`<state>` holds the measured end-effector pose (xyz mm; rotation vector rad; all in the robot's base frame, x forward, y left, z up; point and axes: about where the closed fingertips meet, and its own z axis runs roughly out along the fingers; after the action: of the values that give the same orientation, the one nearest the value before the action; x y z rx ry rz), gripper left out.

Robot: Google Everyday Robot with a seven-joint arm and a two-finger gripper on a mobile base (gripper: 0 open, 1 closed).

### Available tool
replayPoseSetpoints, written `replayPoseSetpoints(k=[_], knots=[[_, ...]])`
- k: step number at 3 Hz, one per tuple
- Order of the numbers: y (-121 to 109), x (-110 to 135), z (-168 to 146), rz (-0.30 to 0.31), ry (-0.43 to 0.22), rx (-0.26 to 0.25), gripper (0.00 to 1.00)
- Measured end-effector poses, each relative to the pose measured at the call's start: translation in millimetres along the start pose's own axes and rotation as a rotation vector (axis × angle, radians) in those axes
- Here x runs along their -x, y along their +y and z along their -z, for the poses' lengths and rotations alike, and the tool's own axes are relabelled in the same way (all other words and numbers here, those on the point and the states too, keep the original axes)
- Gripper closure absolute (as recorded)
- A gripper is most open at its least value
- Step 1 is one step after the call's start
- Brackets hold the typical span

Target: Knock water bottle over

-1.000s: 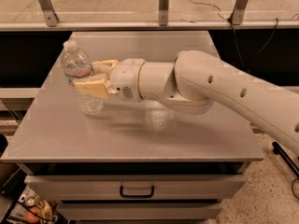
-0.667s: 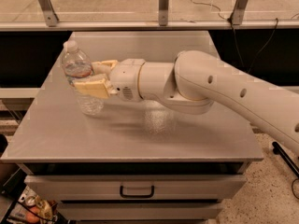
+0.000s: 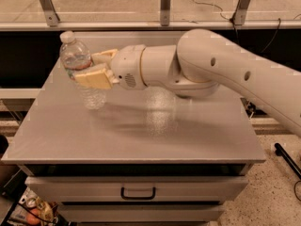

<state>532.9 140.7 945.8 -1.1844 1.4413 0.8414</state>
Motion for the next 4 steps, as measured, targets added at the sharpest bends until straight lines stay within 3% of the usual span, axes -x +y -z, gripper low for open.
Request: replayPoseSetpoints(k=[2,4], knots=[[0,6,26,-0.014,0.121,0.01,1.0],[13,-5,47,-0.033,0.364,-0.073,1.0]])
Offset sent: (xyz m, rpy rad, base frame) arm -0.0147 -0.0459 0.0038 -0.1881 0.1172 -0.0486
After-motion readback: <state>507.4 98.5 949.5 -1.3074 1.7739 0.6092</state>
